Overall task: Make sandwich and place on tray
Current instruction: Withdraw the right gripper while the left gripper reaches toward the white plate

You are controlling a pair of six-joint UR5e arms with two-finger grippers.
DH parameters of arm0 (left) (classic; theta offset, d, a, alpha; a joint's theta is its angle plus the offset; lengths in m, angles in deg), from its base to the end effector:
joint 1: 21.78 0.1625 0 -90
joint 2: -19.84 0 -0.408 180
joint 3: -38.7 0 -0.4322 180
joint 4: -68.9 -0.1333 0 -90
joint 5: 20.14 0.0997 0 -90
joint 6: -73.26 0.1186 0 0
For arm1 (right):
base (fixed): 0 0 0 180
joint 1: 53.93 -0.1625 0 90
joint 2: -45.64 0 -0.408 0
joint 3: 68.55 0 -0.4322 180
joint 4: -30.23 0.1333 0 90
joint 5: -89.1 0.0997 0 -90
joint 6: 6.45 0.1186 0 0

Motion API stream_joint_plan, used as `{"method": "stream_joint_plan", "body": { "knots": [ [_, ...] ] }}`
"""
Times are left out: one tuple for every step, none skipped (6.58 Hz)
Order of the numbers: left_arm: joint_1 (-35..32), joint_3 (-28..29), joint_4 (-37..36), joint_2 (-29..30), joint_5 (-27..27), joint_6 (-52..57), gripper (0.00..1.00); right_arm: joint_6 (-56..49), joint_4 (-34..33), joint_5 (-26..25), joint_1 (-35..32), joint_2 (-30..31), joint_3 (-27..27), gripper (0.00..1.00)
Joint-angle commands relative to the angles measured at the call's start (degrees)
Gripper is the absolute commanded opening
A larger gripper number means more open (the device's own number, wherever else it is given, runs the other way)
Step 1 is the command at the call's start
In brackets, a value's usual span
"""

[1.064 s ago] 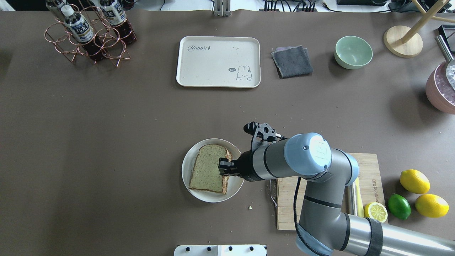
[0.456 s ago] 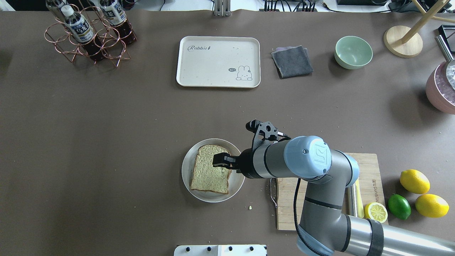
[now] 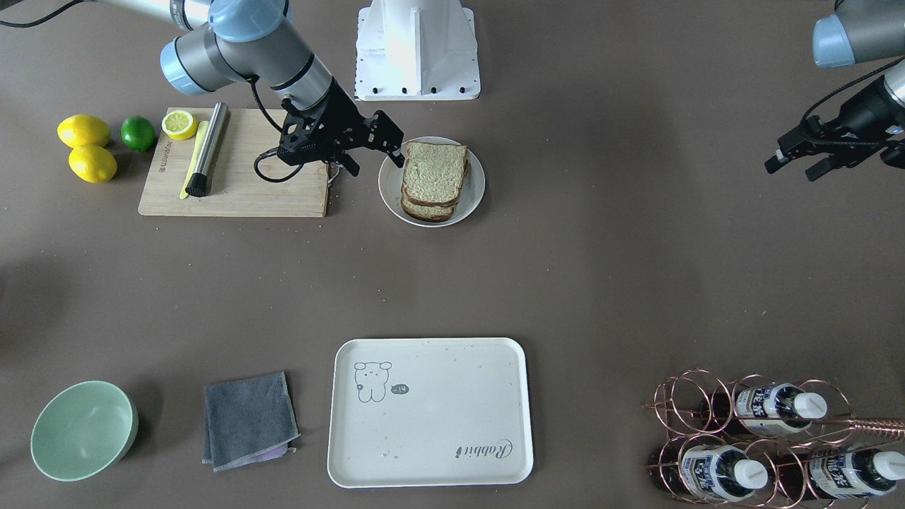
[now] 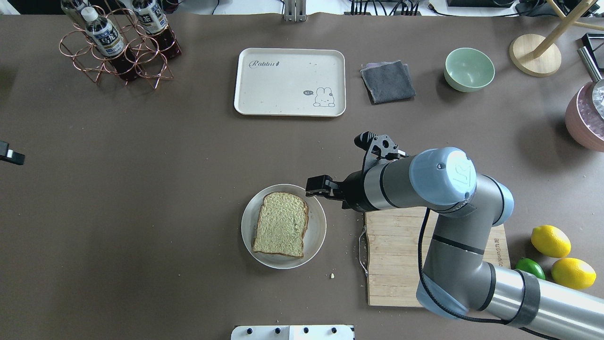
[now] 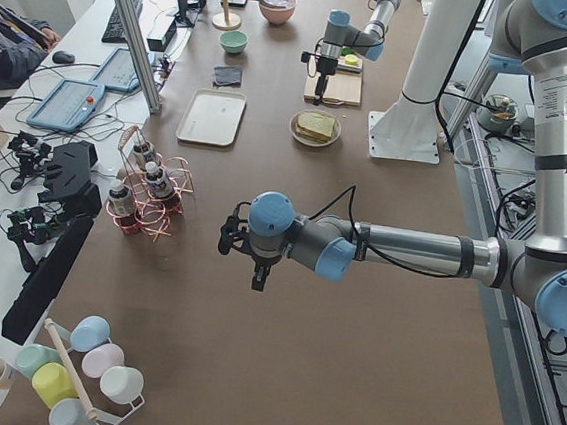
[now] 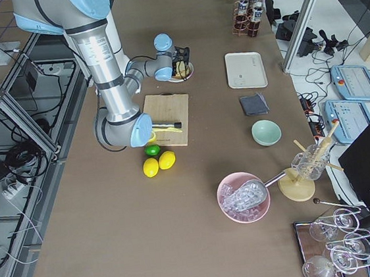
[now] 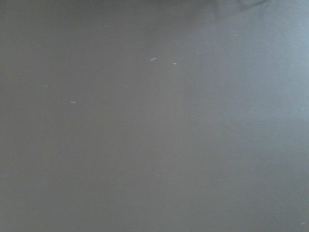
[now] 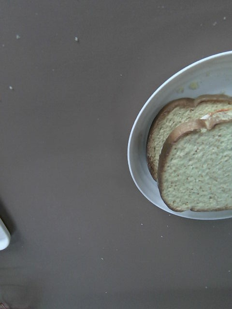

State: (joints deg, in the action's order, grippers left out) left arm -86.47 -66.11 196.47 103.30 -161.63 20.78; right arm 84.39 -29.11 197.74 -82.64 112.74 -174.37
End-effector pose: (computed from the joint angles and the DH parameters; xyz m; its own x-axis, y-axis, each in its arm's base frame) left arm 0.1787 -0.4726 0.4856 0.4329 -0.0283 -0.9010 0.0747 0.9972 0.0045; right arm -0.5122 -0.3893 0.2143 0.3060 0.1834 0.9342 -0.1973 0.9722 -0.1263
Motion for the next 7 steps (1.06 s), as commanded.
{"method": "stream_joint_plan", "body": {
  "knots": [
    [12.60, -1.54, 3.39, 8.69, 8.19, -16.45, 0.97, -7.81, -8.49, 7.27, -8.61, 1.97, -4.19, 0.99],
    [19.62, -1.28, 3.04, 13.78, 12.33, -24.16, 0.97, -13.18, -10.17, 11.64, -13.43, 5.47, -6.30, 0.99],
    [24.04, -1.10, 0.95, 16.62, 15.51, -24.59, 0.97, -20.72, -10.19, 16.82, -19.48, 10.90, -7.63, 0.99],
    [28.18, -1.01, -5.16, 21.60, 19.54, -24.68, 0.97, -28.62, -10.01, 20.35, -24.33, 15.91, -8.34, 0.99],
    [31.26, -0.84, -11.14, 25.22, 23.76, -24.68, 0.92, -33.14, -9.93, 22.82, -27.60, 18.83, -8.78, 0.99],
    [35.38, 0.12, -11.37, 26.30, 27.98, -24.68, 0.82, -37.01, -9.75, 25.11, -30.76, 22.17, -8.78, 0.99],
    [37.95, 2.83, -11.03, 29.18, 31.76, -24.85, 0.66, -43.75, -9.75, 26.61, -33.58, 25.77, -8.70, 0.99]
  ]
}}
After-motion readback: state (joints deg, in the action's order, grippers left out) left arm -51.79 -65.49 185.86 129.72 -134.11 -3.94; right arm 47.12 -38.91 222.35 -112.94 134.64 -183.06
